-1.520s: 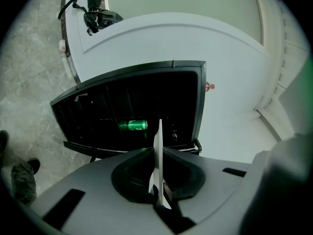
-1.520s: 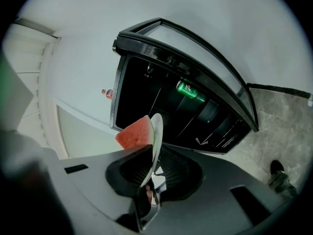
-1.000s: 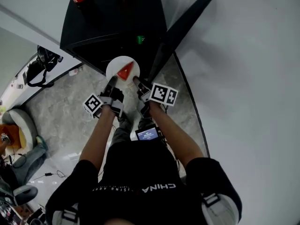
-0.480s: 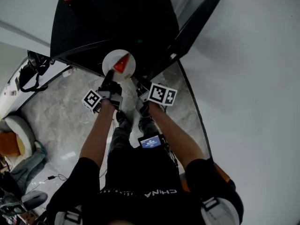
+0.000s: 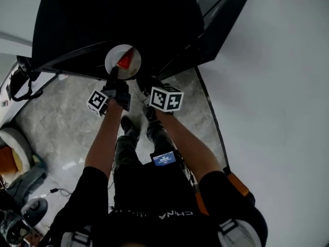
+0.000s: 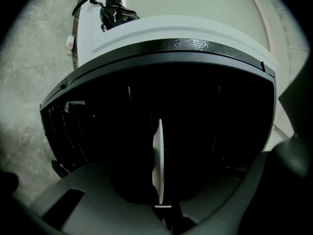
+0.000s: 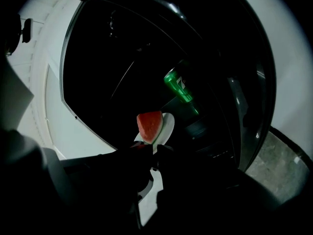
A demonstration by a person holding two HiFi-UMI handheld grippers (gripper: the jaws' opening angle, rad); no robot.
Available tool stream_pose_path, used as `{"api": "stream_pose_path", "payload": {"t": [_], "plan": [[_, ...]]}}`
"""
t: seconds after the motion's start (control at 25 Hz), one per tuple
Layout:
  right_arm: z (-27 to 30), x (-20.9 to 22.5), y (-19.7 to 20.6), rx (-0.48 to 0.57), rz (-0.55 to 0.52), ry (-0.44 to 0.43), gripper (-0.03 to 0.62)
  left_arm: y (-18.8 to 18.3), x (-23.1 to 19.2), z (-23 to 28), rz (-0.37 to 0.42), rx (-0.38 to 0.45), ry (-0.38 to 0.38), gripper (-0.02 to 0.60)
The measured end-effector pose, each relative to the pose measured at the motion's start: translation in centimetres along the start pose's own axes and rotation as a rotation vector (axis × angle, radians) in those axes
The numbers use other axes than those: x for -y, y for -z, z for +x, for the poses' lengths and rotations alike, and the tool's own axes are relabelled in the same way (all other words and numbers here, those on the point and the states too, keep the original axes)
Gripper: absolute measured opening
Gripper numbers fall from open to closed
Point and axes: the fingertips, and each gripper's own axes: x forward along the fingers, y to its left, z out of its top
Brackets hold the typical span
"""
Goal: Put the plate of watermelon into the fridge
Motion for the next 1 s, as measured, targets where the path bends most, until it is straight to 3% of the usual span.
{"api": "stream_pose_path", "payload": {"t": [0.28, 0.52, 0.72, 1.0], "plan": [[0.7, 2.3, 0.1, -0.047, -0.052, -0.003, 0.035, 1.2, -0.8, 1.9, 0.022, 0.022, 0.0, 0.029], [2.5, 2.1, 0.1, -0.097, -0.181, 0.0, 0.035, 1.0, -1.5, 3.1, 0.027, 0.036, -0.007, 0.028], [2.8, 2.3, 0.9, -0.128, -0.186, -0.037, 0.035, 2.2, -1.7, 2.8, 0.047, 0.049, 0.02, 0.029], [2.6, 1.3, 1.6, -0.198, -0.182, -0.084, 0.035, 2.7, -0.6, 2.9, 0.137, 0.027, -0.025, 0.029]]}}
